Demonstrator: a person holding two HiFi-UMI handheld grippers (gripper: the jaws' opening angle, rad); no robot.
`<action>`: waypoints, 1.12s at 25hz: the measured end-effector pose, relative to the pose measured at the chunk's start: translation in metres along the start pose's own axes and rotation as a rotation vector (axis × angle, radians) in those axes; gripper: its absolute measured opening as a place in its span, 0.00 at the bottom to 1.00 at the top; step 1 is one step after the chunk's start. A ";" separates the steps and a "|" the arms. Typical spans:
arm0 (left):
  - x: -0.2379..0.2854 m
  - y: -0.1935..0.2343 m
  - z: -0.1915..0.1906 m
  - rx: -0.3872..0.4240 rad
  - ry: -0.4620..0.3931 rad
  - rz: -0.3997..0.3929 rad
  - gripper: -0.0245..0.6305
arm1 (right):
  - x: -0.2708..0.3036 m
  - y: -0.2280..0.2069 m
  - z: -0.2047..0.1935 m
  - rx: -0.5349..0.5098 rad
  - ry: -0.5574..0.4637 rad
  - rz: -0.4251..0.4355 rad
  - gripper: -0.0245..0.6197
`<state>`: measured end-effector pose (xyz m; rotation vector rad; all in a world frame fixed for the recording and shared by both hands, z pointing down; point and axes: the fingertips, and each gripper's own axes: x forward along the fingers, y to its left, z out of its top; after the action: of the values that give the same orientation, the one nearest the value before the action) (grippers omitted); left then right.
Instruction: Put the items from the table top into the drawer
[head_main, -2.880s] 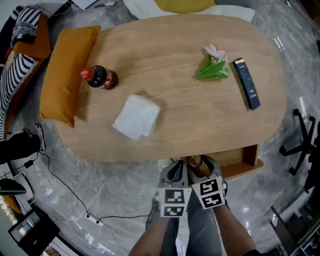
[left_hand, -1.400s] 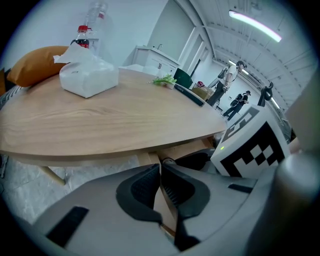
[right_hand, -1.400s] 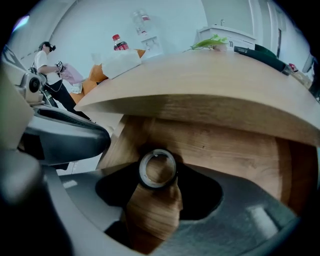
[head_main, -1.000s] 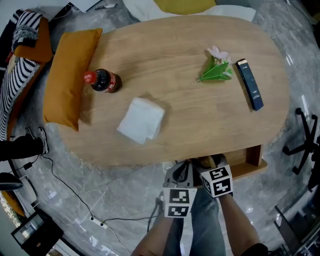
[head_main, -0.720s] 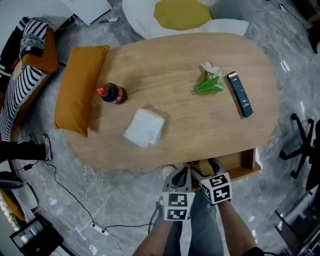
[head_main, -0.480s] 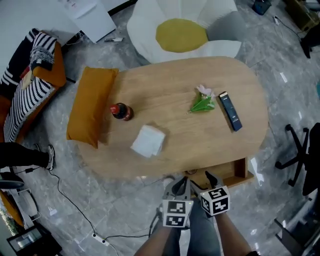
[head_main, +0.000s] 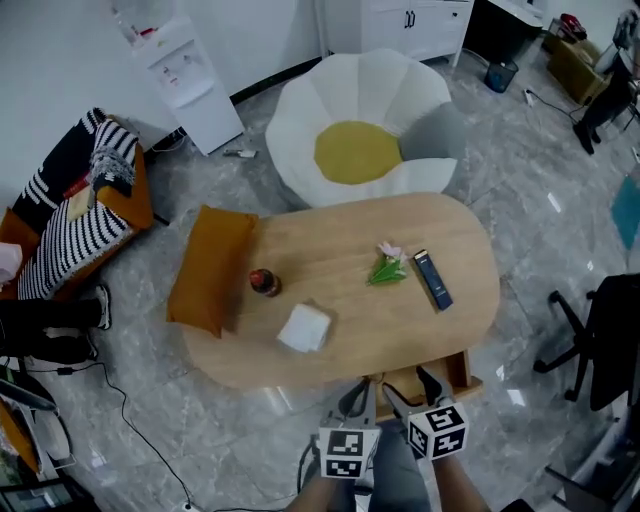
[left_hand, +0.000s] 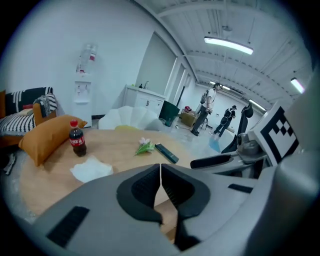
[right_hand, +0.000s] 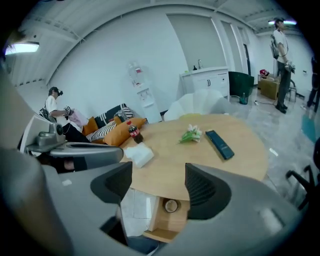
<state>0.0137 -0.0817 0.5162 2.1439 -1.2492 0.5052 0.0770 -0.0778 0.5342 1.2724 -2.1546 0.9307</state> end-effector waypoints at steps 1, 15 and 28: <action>-0.003 -0.004 0.010 0.007 -0.017 -0.010 0.06 | -0.005 0.003 0.011 -0.016 -0.016 0.000 0.54; -0.096 -0.038 0.106 0.011 -0.213 -0.058 0.06 | -0.108 0.073 0.103 -0.103 -0.268 0.000 0.35; -0.162 -0.058 0.178 0.125 -0.387 -0.119 0.06 | -0.161 0.133 0.171 -0.247 -0.502 -0.005 0.09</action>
<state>-0.0091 -0.0731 0.2702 2.4873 -1.3064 0.1210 0.0243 -0.0689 0.2703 1.4971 -2.5373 0.3411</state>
